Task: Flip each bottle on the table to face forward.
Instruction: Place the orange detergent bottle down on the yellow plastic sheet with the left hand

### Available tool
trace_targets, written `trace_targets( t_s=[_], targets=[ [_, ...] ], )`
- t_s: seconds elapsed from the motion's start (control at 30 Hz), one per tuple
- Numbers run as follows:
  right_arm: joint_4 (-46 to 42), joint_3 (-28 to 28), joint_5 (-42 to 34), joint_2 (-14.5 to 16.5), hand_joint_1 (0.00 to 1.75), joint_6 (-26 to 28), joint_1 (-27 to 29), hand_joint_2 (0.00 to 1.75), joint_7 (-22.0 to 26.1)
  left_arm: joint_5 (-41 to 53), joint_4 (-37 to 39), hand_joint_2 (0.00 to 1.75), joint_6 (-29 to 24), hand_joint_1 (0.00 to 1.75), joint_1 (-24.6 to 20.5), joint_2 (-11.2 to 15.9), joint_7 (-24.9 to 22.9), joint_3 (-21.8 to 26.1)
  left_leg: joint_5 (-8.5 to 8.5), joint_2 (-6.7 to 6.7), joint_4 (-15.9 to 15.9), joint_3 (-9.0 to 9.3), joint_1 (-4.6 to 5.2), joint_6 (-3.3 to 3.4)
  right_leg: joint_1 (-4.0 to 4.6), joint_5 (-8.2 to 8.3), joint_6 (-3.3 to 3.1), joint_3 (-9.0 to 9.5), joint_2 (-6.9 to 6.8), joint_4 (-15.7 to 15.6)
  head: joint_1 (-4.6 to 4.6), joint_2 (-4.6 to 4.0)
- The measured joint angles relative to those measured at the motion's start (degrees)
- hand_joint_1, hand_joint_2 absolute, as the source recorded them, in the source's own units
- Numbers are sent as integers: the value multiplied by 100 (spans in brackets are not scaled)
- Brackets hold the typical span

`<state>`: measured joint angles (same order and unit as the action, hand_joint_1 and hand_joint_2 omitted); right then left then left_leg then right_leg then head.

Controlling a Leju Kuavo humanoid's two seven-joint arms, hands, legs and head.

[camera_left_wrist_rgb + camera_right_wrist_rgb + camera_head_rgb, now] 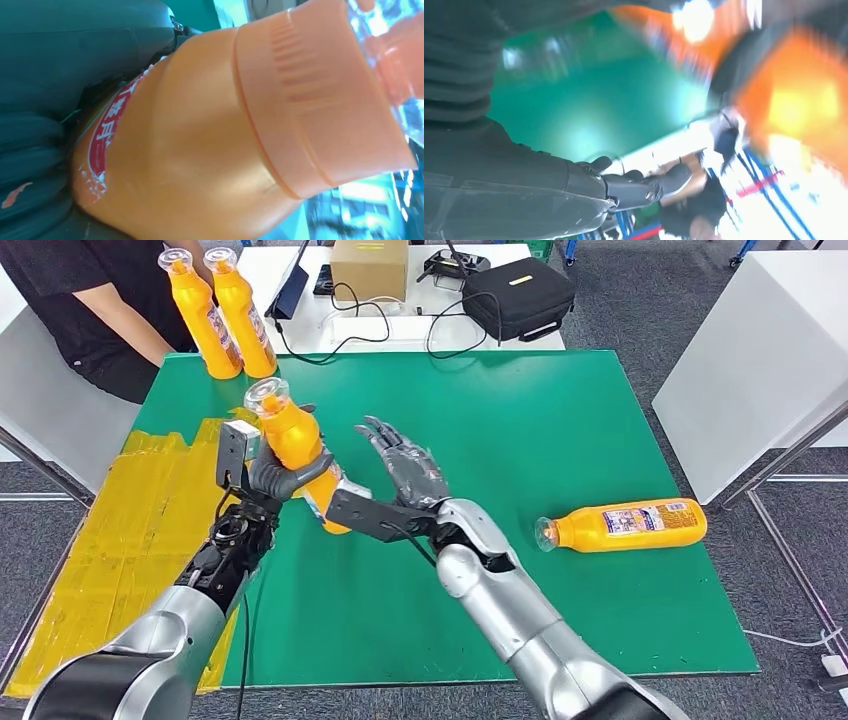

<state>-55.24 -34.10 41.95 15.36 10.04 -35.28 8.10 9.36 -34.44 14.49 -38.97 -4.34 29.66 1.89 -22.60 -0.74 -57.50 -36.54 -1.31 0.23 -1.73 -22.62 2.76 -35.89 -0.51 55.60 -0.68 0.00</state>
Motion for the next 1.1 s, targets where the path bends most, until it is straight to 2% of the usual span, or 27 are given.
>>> trace_targets(
  t_s=[0.13,0.27,0.47,0.6,0.67,0.8,1.1],
  targets=[
    [-1469,964,158,-357,0,-393,636,0,94,748,-609,175,-956,175,370,164,114,231,-2,2,0,-4,3,1,-2,-1,0,-2,-2,-3,1,0],
    [-2381,1659,91,-686,0,-578,1142,0,291,1867,-1426,175,-2083,175,765,220,52,414,-3,2,0,-5,4,1,-2,-1,0,-4,-3,-4,-1,0],
    [-2827,2300,61,-994,0,-667,1470,0,405,4002,-2091,175,-4105,175,1089,183,-265,410,-3,-1,0,-3,3,1,-1,0,0,-5,-2,-4,-1,0],
    [-2871,2492,10,-1100,0,-687,1583,0,519,5137,-2036,175,-4982,175,1131,126,-698,250,-2,-1,0,-3,3,1,-1,0,0,-5,-2,-4,-1,0],
    [-2868,2552,-19,-1138,0,-707,1615,0,588,5769,-1872,175,-5206,175,1102,99,-1026,153,-2,-1,0,-3,3,1,-2,1,0,-4,-1,-4,-1,0],
    [-2799,2586,-44,-1187,0,-739,1598,0,698,6744,-1440,175,-5259,175,1014,77,-1523,80,-2,-4,0,-3,3,1,-2,1,1,-4,0,-3,-1,0],
    [-2497,2604,-41,-1244,0,-720,1502,0,794,7912,32,175,-5271,175,662,124,-2575,73,-1,-1,0,-4,3,1,-1,1,1,-4,-1,-3,-2,0]
  ],
)
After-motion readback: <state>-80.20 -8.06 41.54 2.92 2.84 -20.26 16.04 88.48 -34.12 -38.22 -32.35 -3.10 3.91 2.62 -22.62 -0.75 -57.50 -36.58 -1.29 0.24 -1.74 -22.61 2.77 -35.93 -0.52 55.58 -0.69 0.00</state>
